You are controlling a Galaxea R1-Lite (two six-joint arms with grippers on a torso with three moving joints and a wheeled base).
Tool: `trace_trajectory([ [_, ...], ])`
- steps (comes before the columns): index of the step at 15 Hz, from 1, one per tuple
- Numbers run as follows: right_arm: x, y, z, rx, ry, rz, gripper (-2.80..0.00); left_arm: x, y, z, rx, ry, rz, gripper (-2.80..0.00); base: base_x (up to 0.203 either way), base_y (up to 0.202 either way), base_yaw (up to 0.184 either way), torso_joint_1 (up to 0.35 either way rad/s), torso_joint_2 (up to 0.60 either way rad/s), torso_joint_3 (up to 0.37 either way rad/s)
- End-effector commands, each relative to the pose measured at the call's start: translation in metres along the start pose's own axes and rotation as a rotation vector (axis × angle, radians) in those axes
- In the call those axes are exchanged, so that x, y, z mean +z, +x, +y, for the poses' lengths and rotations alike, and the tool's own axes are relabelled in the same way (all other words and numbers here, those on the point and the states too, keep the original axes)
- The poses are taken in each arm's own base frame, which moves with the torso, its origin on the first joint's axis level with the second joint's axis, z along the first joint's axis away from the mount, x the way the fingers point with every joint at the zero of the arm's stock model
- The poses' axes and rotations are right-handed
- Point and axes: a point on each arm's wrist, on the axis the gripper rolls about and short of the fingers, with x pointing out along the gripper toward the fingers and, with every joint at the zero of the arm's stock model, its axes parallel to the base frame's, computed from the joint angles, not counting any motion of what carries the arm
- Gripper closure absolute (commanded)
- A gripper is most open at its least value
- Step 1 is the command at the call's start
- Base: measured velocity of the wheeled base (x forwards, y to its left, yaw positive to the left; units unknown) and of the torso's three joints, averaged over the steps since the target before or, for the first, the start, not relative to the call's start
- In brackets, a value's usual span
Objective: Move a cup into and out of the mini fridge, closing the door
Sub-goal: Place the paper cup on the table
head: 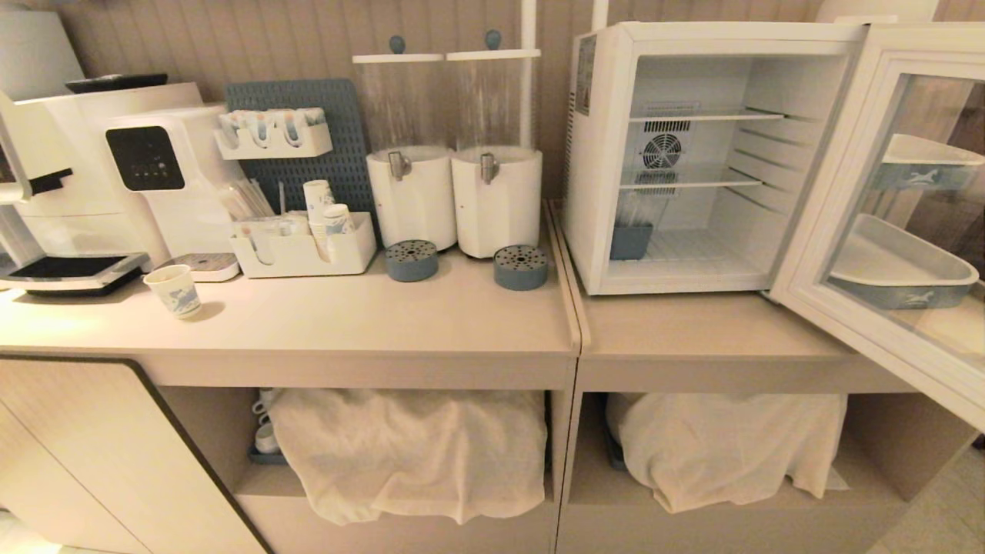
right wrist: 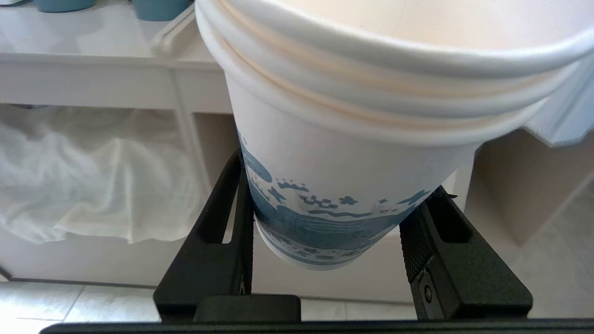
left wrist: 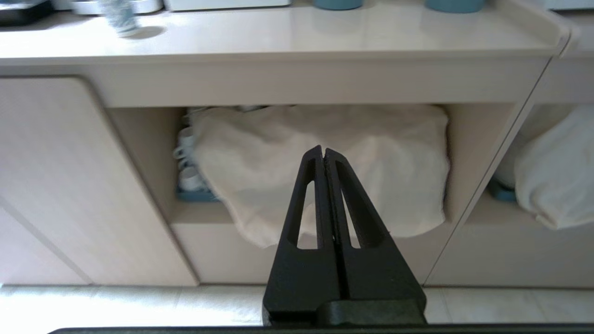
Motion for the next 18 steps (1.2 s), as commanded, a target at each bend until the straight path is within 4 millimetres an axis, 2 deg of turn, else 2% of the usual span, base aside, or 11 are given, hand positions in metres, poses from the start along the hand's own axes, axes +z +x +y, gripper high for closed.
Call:
trace_trajectory([
  [1,0.0000,0.0003,0.0000,0.001,-0.001,0.004,0.00,-0.0001,-0.0002,0.0000,0.000,0.000,-0.002,0.00,-0.103,0.176,0.006,0.010,0.00,0.003],
  [5,-0.0001,0.0000,0.0000,0.001,-0.001,0.001,0.00,-0.0003,-0.0002,0.0000,0.001,0.014,0.001,0.00,-0.006,0.125,0.005,0.001,0.00,0.002],
  [18,-0.0001,-0.0002,0.0000,0.000,-0.001,-0.002,0.00,-0.0001,-0.0002,0.0000,0.000,0.010,-0.002,0.00,0.000,0.191,-0.001,0.002,0.00,0.003],
])
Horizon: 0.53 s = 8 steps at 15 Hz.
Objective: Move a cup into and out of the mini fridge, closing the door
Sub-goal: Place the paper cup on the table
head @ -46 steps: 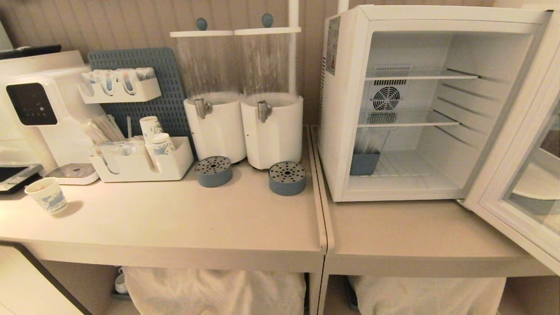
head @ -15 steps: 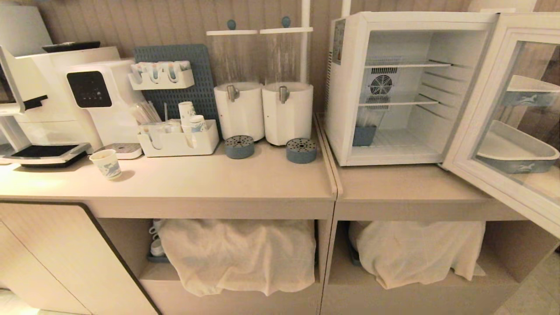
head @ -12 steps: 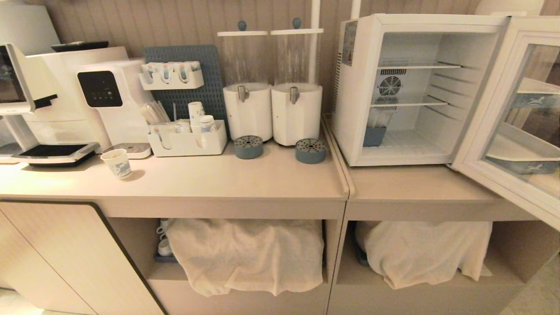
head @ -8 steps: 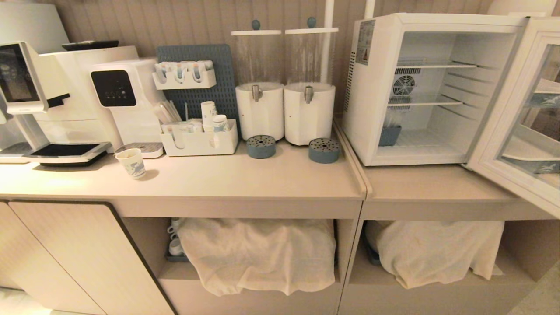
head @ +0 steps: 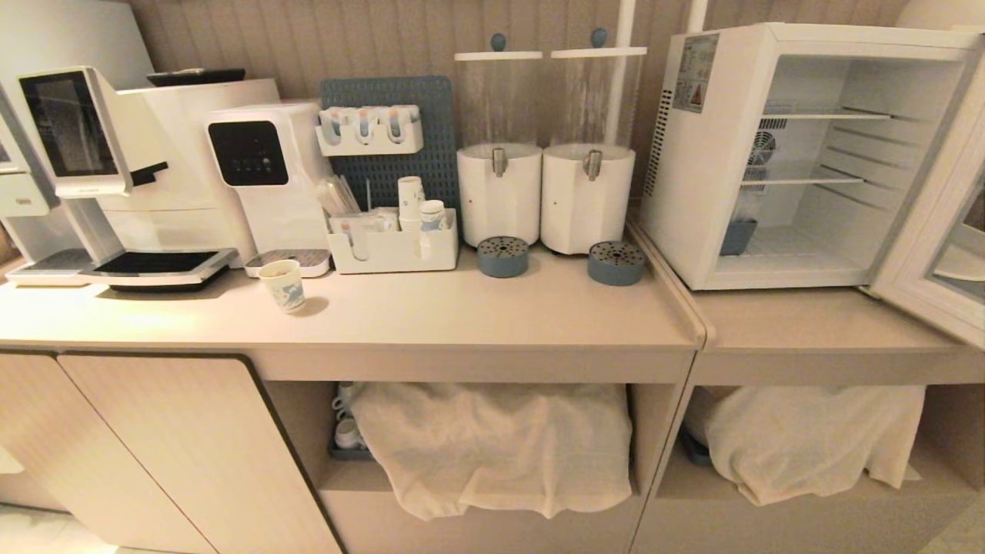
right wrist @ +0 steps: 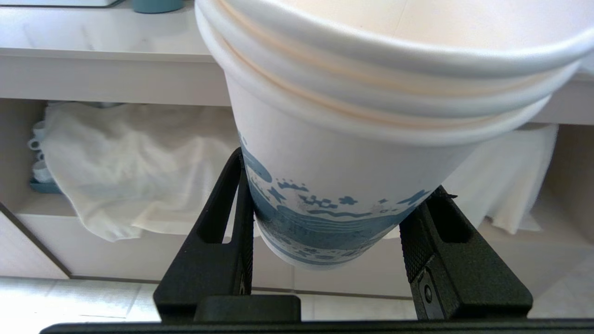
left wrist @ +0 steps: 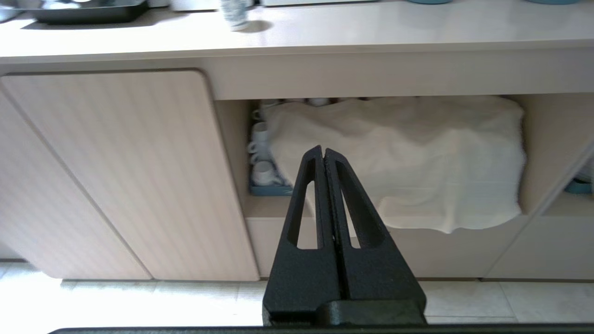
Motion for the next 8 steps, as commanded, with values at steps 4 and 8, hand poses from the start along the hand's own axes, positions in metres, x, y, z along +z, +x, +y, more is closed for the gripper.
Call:
trace_trajectory([
  [4,-0.0001,0.0000,0.0000,0.001,-0.001,0.000,0.00,0.0000,-0.0002,0.0000,0.000,0.000,-0.002,0.00,0.000,0.190,0.001,0.002,0.00,0.001],
  [8,-0.0001,0.0000,0.0000,0.001,-0.001,0.000,0.00,0.0000,-0.0002,0.0000,0.000,-0.003,-0.002,0.00,0.000,0.190,0.000,0.001,0.00,0.002],
])
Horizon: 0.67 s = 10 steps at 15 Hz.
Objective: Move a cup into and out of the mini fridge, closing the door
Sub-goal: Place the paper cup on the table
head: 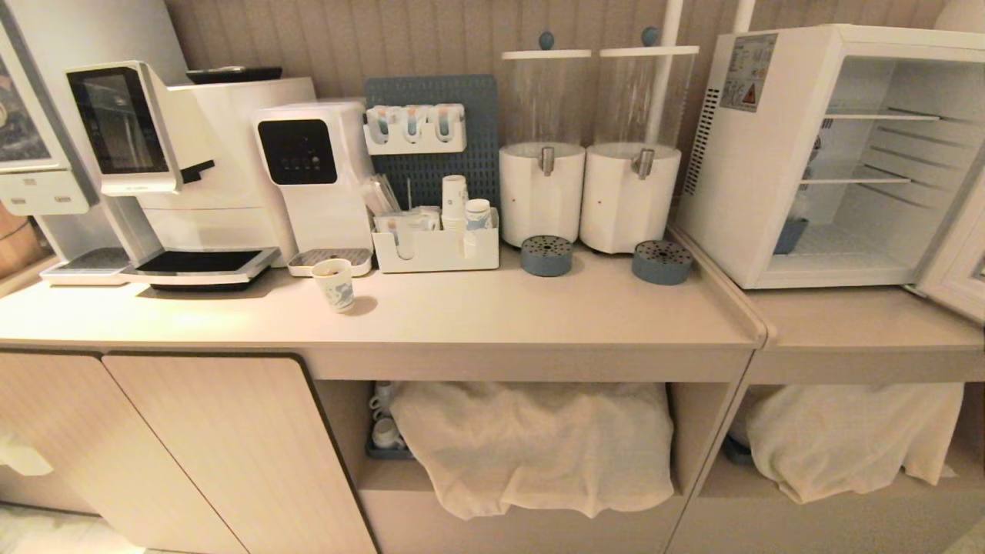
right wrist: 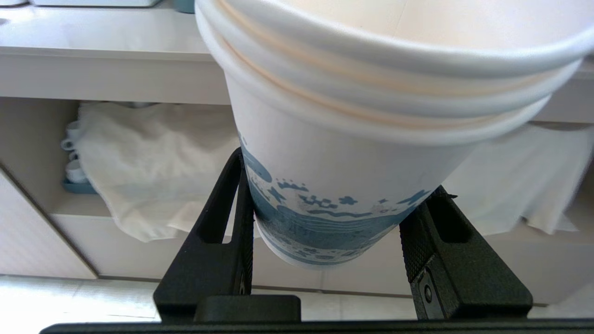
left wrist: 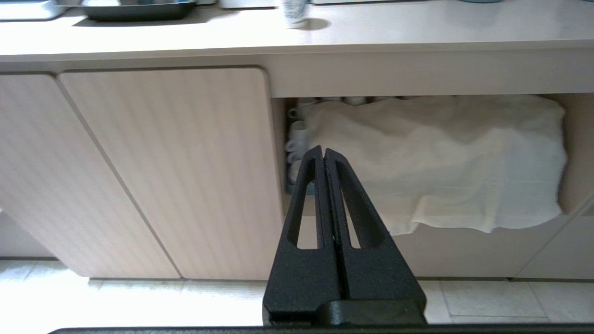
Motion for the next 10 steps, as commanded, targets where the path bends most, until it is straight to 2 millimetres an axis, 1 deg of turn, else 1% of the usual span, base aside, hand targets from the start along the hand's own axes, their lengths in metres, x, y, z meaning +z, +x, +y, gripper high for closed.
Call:
trace_trajectory([
  [1,0.0000,0.0000,0.0000,0.001,0.000,-0.001,0.00,0.0000,-0.0002,0.0000,-0.001,0.000,-0.002,0.00,0.000,0.196,-0.005,0.002,0.00,-0.002],
  [6,-0.0001,0.0000,0.0000,0.001,0.000,0.000,0.00,0.0000,-0.0002,0.0000,-0.001,-0.003,-0.002,0.00,0.000,0.182,0.000,0.002,0.00,0.005],
  [7,-0.0001,0.0000,0.0000,0.001,0.000,0.000,0.00,0.0000,-0.0002,0.0000,-0.001,-0.003,-0.002,0.00,0.000,0.098,-0.003,0.007,0.00,0.002],
  [10,-0.0001,0.0000,0.0000,0.001,0.000,0.000,0.00,0.0000,-0.0002,0.0000,-0.001,0.003,-0.002,0.00,0.000,0.000,0.000,0.000,0.00,0.000],
])
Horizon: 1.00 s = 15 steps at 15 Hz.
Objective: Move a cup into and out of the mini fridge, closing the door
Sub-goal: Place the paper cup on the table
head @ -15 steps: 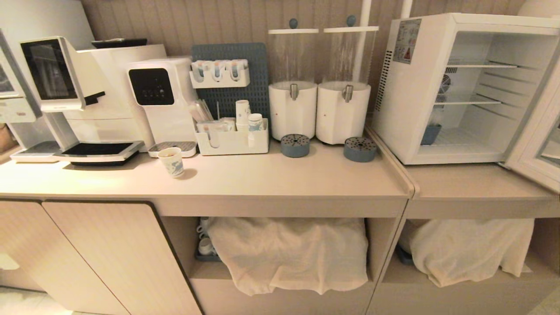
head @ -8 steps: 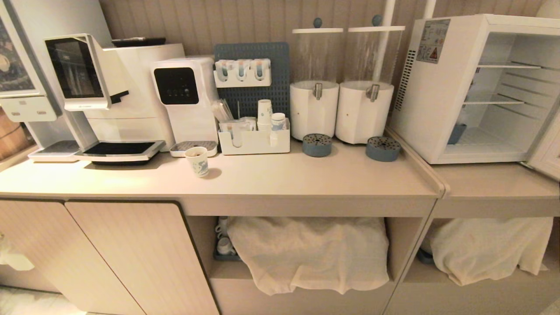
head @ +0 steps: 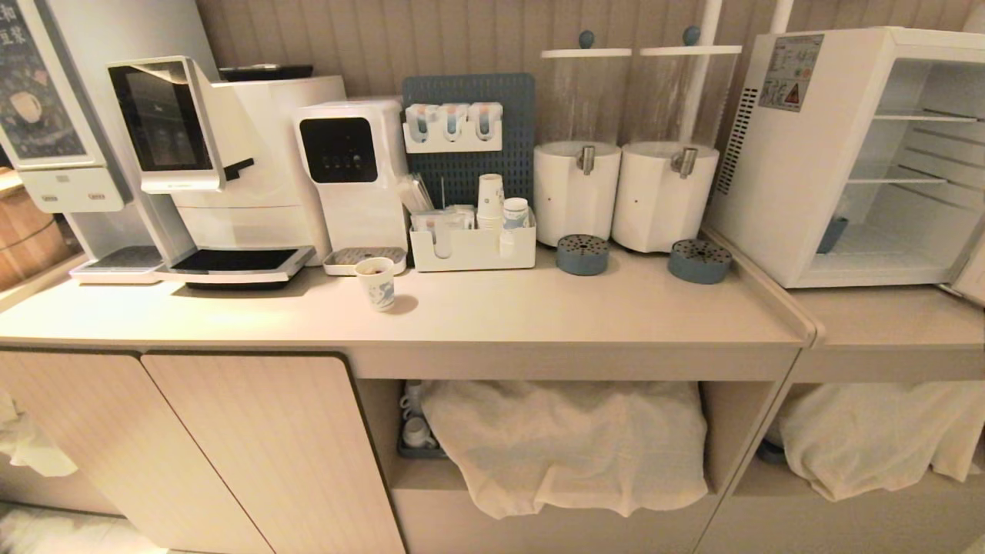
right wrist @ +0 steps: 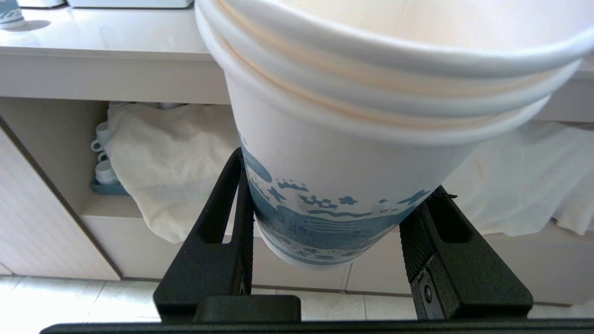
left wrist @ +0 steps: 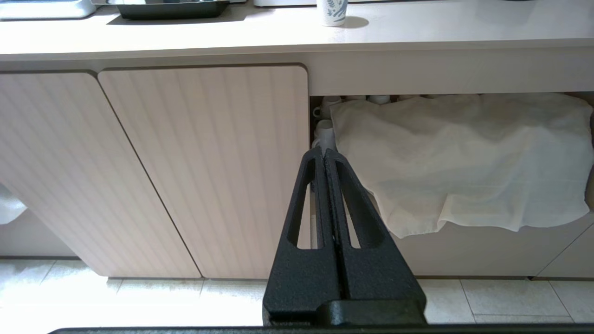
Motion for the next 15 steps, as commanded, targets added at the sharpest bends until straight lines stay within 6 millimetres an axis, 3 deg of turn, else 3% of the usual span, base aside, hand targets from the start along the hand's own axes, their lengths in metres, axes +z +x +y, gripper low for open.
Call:
trace_trajectory([
  [1,0.0000,0.0000,0.0000,0.001,-0.001,-0.001,0.00,0.0000,-0.0002,0.0000,0.000,0.001,-0.002,0.00,0.000,0.000,0.000,0.000,0.00,0.000],
  [8,0.0001,0.0000,0.0000,0.001,-0.001,-0.002,0.00,0.0000,-0.0002,0.0000,0.001,0.005,-0.002,0.00,0.007,0.000,0.000,0.000,0.00,0.000],
  [15,0.0002,0.0000,0.0000,0.000,-0.001,-0.002,0.00,0.0000,-0.0002,0.0000,0.001,0.003,-0.002,0.00,0.181,0.000,0.001,0.002,0.00,0.004],
])
